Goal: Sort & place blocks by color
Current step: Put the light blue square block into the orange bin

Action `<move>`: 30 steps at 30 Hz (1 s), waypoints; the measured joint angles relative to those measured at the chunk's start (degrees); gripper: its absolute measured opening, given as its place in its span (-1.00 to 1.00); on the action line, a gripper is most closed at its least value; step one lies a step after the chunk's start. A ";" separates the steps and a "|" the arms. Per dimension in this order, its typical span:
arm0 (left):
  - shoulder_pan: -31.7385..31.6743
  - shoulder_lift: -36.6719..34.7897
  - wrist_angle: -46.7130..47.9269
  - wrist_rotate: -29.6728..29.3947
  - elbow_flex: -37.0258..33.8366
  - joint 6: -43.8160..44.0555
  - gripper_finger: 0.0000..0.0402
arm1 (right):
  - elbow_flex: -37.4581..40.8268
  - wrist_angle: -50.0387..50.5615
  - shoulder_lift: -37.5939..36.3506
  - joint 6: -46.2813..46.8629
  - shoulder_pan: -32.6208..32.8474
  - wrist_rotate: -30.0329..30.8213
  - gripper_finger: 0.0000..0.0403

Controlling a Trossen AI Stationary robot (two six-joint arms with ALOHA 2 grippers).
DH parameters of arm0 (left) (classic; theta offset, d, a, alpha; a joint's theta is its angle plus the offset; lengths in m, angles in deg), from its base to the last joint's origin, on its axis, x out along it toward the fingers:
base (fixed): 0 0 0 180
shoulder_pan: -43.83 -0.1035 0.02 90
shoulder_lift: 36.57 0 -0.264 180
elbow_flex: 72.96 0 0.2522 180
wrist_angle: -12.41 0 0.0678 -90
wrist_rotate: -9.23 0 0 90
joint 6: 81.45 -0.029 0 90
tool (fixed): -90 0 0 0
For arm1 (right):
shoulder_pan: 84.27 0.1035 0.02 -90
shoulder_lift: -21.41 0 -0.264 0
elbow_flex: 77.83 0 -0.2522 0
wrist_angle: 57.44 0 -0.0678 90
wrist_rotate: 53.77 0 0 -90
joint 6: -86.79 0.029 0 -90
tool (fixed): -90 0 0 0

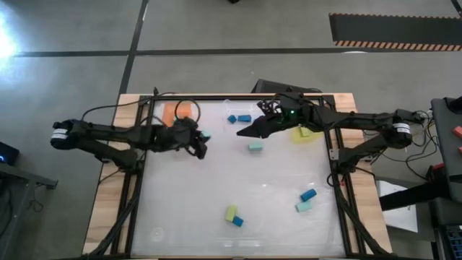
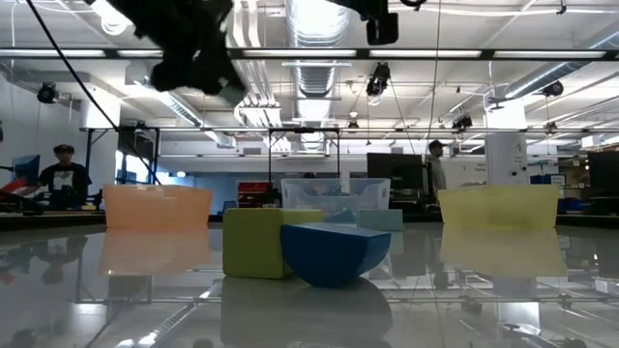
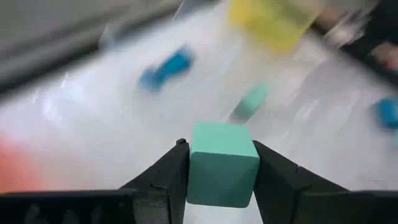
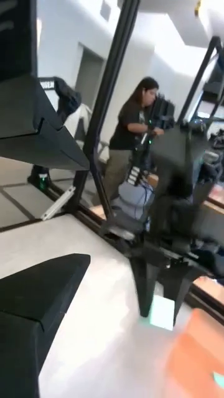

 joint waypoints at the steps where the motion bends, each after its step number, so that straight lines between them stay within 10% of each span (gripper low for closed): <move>1: -1.43 0.05 3.97 1.56 0.74 1.78 -0.38 | 0.00 0.90 -0.70 -0.46 0.02 0.49 0.11; 11: -19.96 4.30 37.06 15.79 8.92 2.75 -0.38 | 0.00 3.32 -3.56 -3.17 0.13 2.85 0.11; 30: -42.43 22.31 41.40 21.76 10.76 -40.45 -0.38 | 0.00 3.35 -3.52 -4.74 0.94 2.94 0.11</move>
